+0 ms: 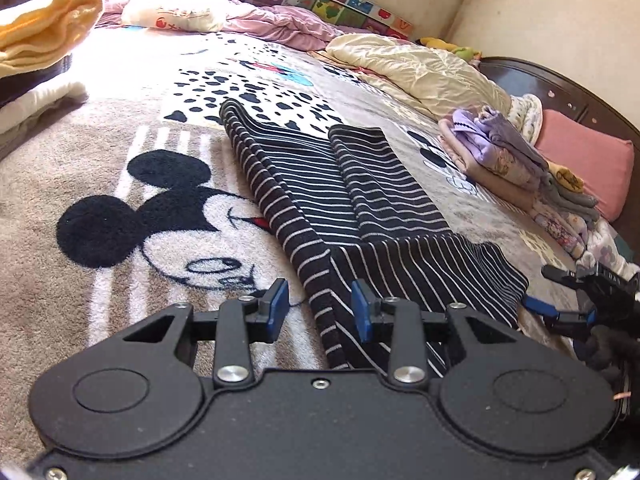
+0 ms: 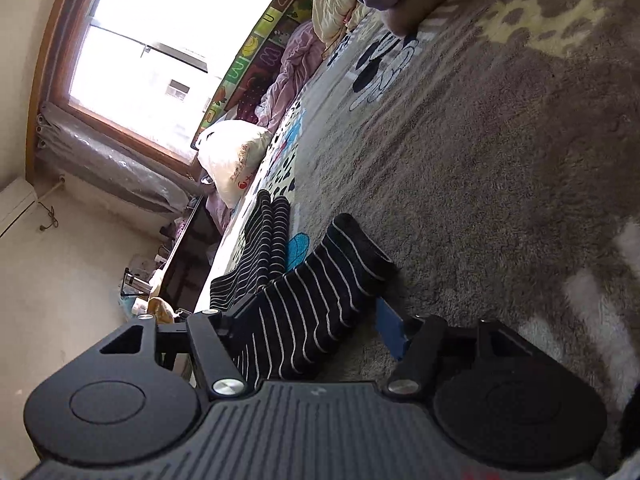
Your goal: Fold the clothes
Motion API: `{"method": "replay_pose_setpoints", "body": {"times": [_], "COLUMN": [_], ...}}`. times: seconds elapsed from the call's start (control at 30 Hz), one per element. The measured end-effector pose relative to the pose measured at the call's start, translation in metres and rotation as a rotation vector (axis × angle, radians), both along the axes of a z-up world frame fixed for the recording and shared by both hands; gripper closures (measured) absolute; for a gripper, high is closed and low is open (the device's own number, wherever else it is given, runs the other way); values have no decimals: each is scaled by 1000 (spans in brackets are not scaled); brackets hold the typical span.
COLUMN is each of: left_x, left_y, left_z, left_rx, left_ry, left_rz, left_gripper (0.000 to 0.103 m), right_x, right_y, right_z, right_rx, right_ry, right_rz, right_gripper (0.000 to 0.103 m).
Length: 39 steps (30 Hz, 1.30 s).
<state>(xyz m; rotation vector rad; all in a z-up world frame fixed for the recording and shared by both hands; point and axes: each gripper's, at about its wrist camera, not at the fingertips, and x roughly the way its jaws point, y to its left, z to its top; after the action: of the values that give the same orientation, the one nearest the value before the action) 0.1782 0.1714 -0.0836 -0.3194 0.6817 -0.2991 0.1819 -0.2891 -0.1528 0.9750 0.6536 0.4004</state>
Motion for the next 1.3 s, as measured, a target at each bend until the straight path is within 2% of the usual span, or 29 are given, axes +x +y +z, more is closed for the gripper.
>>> {"method": "replay_pose_setpoints", "body": {"times": [0.13,0.23,0.3,0.33,0.4,0.47,0.63,0.67,0.7,0.8,1.0,1.17,1.27,1.3], "left_x": [20,42,58,66,79,93,122,125,128,129,132,152,160,161], "left_y": [6,12,15,15,11,4,-17,-19,-22,-36,-57,-75,-82,-79], "left_z": [4,2,-3,-4,-2,3,2,0,-2,-1,12,-3,-12,-10], "left_rx": [-19,-56,-91,-94,-77,-50,118,133,145,208,243,281,315,294], "left_ry": [-8,-1,18,25,18,4,6,2,-5,-40,-89,-33,18,29], "left_rz": [69,127,156,167,177,180,213,209,201,146,79,41,-47,-64], "left_gripper": [71,71,71,71,71,71,71,80,95,98,98,98,86,79], "right_x": [7,7,6,7,7,6,7,7,7,8,7,0,-4,-4], "right_y": [7,9,7,5,0,-2,-3,-4,-5,-6,-7,-6,-3,-3], "right_z": [-2,-5,-8,-11,-15,-17,-19,-19,-19,-20,-21,-22,-18,-18], "right_rx": [-6,-33,-47,-39,-19,-10,19,28,35,45,58,107,137,152], "right_ry": [-2,-14,-18,-12,1,6,16,17,19,23,25,41,43,47], "right_rz": [-24,-45,-51,-58,-72,-77,-78,-79,-80,-82,-73,-29,9,16], "right_gripper": [39,52,67,71,88,92,90,90,89,89,88,83,70,66]}}
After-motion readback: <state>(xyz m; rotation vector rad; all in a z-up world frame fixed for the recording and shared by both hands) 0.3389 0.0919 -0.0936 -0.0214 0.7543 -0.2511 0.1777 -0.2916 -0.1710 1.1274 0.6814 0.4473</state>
